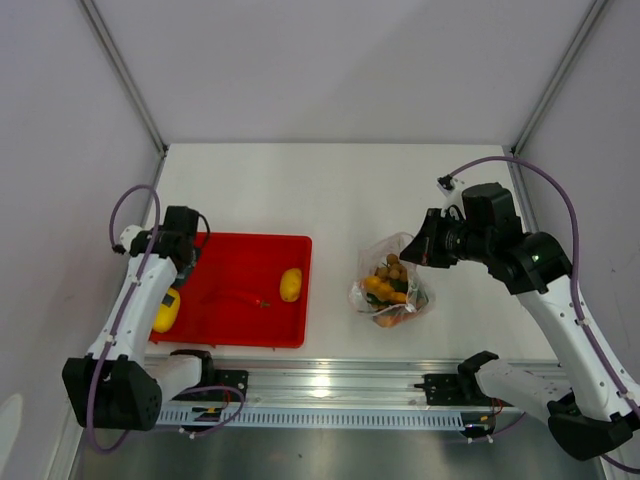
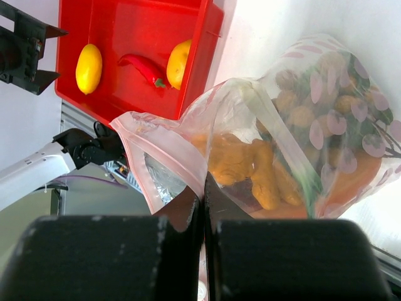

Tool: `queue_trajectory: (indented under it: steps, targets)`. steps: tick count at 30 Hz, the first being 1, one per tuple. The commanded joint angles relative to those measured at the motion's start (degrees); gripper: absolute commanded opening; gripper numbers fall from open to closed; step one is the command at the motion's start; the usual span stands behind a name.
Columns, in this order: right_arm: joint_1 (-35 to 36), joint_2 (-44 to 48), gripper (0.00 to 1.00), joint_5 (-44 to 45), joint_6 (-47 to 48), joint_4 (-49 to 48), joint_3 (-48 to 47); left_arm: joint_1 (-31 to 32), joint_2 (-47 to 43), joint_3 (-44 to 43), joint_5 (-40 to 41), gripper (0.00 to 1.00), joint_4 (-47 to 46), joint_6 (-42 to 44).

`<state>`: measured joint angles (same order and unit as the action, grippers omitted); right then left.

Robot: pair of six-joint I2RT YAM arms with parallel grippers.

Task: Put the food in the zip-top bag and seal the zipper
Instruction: Pick up the fake fruit from the bin.

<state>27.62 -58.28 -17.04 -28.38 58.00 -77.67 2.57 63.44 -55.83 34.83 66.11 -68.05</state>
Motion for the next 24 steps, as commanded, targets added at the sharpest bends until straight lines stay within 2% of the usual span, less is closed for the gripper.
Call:
queue_trajectory:
  steps: [1,6,14,21,24]
  targets:
    - [-0.2,-0.1,0.0,-0.9,1.2,-1.0,-1.4,-5.4,0.6,1.2,5.4,0.99,2.2,-5.2]
    - [-0.2,-0.1,0.0,-0.8,1.4,-0.9,-0.8,-8.5,1.0,5.1,5.3,0.99,-2.3,-4.1]
    - [-0.2,-0.4,0.0,-0.7,1.7,-0.7,-0.7,-12.1,6.9,8.0,3.2,1.0,-4.6,-6.0]
    - [-0.2,-0.5,0.0,-0.4,1.8,-0.5,-0.5,-14.7,11.3,8.3,1.8,1.0,-10.4,1.2]
    - [-0.2,-0.6,0.0,-0.3,1.8,-0.8,-0.3,-15.0,11.6,10.1,-0.1,1.0,-16.8,6.8]
